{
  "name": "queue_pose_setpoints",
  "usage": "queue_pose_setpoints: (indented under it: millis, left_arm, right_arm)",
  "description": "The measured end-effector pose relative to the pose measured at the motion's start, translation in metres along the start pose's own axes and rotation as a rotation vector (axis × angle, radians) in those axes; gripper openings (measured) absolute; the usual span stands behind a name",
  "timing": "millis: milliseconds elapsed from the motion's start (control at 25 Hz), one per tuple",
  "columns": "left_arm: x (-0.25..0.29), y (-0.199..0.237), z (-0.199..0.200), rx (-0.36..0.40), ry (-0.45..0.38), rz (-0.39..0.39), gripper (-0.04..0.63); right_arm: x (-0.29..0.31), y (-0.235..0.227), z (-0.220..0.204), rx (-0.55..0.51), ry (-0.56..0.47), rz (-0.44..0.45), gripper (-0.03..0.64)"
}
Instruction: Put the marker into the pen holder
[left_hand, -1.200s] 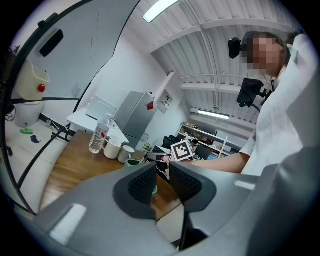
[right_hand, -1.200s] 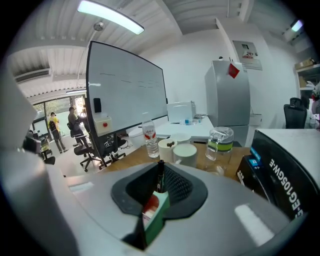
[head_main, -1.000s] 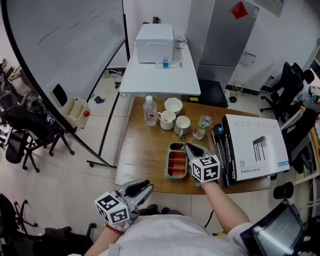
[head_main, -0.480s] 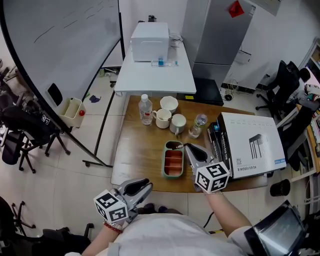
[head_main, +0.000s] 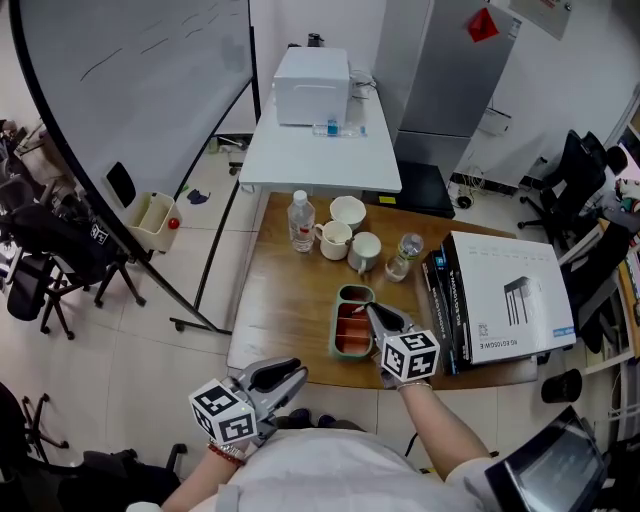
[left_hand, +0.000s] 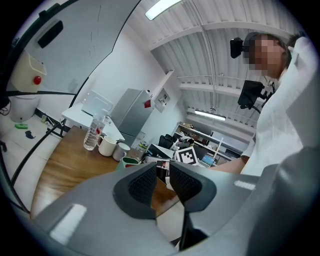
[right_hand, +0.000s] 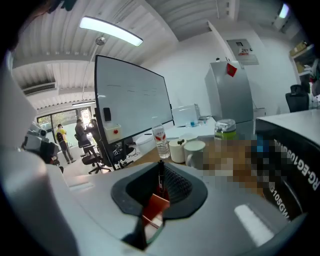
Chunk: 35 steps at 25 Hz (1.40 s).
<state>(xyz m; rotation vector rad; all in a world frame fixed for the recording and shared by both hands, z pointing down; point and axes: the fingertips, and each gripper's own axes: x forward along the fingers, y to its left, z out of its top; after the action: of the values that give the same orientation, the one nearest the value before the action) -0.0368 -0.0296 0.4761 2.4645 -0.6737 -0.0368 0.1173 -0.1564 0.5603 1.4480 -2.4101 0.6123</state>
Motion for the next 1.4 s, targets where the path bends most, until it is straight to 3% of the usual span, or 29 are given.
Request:
queue_pose_setpoints:
  millis: [280, 440, 680, 1080, 1160, 1400]
  left_arm:
    - [-0.012, 0.004, 0.004, -0.003, -0.009, 0.035, 0.083]
    - [-0.014, 0.005, 0.006, -0.003, -0.013, 0.044, 0.083]
    - [-0.008, 0.004, 0.003, -0.007, -0.012, 0.030, 0.081]
    - [-0.005, 0.007, 0.005, -0.009, -0.001, 0.047, 0.081]
    - [-0.006, 0.008, 0.004, -0.013, -0.003, 0.054, 0.081]
    - [0.001, 0.007, 0.002, -0.009, 0.002, 0.039, 0.081]
  right_arm:
    - [0.014, -0.006, -0.020, -0.020, 0.052, -0.021, 0.023]
    - [0.011, -0.010, -0.027, -0.024, 0.085, -0.017, 0.076]
    - [0.004, -0.023, -0.040, 0.001, 0.115, -0.051, 0.084]
    - [0.008, -0.027, -0.030, 0.007, 0.092, -0.043, 0.083]
    - [0.008, -0.025, -0.030, 0.002, 0.092, -0.043, 0.045]
    - [0.000, -0.019, -0.012, -0.020, 0.048, -0.032, 0.031]
